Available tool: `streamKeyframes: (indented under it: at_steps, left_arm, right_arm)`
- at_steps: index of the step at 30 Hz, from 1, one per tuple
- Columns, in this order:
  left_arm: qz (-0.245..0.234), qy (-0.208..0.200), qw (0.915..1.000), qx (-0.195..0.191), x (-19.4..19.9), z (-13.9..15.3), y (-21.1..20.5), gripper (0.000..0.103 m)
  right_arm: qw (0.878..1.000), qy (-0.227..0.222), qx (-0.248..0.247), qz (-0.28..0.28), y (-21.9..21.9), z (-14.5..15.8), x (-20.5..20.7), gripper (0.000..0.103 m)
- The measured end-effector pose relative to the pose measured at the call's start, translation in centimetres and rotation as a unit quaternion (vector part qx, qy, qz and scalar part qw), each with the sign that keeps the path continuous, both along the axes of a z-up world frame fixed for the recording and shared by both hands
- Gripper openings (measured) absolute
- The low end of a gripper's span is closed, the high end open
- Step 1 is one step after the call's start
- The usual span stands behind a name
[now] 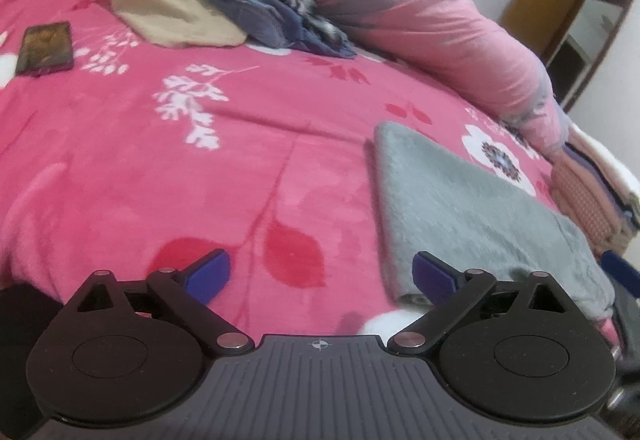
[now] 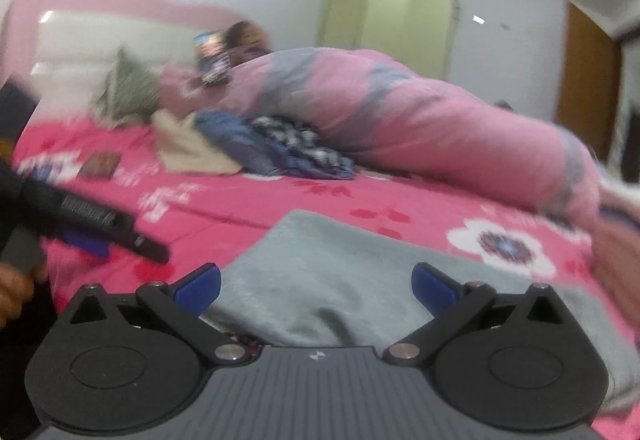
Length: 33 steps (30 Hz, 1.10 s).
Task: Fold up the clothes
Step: 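Move both open grippers back over the folded grey fleece, then grasp the fleece edge with the right gripper while the left gripper grasps beside it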
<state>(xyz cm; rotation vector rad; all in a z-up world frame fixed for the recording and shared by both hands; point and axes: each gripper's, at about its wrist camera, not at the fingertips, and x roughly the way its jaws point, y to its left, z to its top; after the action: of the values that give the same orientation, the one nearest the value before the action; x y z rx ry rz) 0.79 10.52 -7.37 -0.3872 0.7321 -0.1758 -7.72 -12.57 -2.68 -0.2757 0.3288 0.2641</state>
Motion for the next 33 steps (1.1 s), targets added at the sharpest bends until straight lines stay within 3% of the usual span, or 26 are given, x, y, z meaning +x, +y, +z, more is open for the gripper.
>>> streamKeyframes:
  at_steps: [9, 13, 18, 24, 30, 33]
  left_arm:
    - [0.004, -0.005, 0.9999, -0.015, 0.2, -0.1, 1.0, 0.068]
    - [-0.004, -0.002, 0.9998, -0.020, 0.4, -0.3, 1.2, 0.058]
    - [-0.007, -0.001, 0.9997, -0.024, 0.5, -0.6, 1.4, 0.058]
    - [-0.008, 0.006, 0.9995, -0.029, 1.1, -1.3, 1.5, 0.058]
    - [-0.010, 0.004, 0.9995, -0.029, 1.1, -1.1, 1.4, 0.058]
    - [-0.021, -0.009, 0.9996, -0.019, 1.0, -0.7, 1.1, 0.059]
  right_arm:
    - [0.985, -0.038, -0.151, 0.071, 7.8, -3.1, 1.3, 0.099]
    - [0.979, -0.023, -0.190, 0.065, 9.1, -4.7, 3.0, 0.079]
    - [0.966, 0.022, -0.244, 0.080, 8.7, -7.2, 3.2, 0.059]
    - [0.964, 0.023, -0.253, 0.077, 7.9, -7.4, 2.8, 0.058]
    - [0.954, 0.005, -0.288, 0.088, 9.1, -8.3, 4.2, 0.058]
    - [0.951, 0.004, -0.298, 0.079, 8.7, -8.1, 4.4, 0.049]
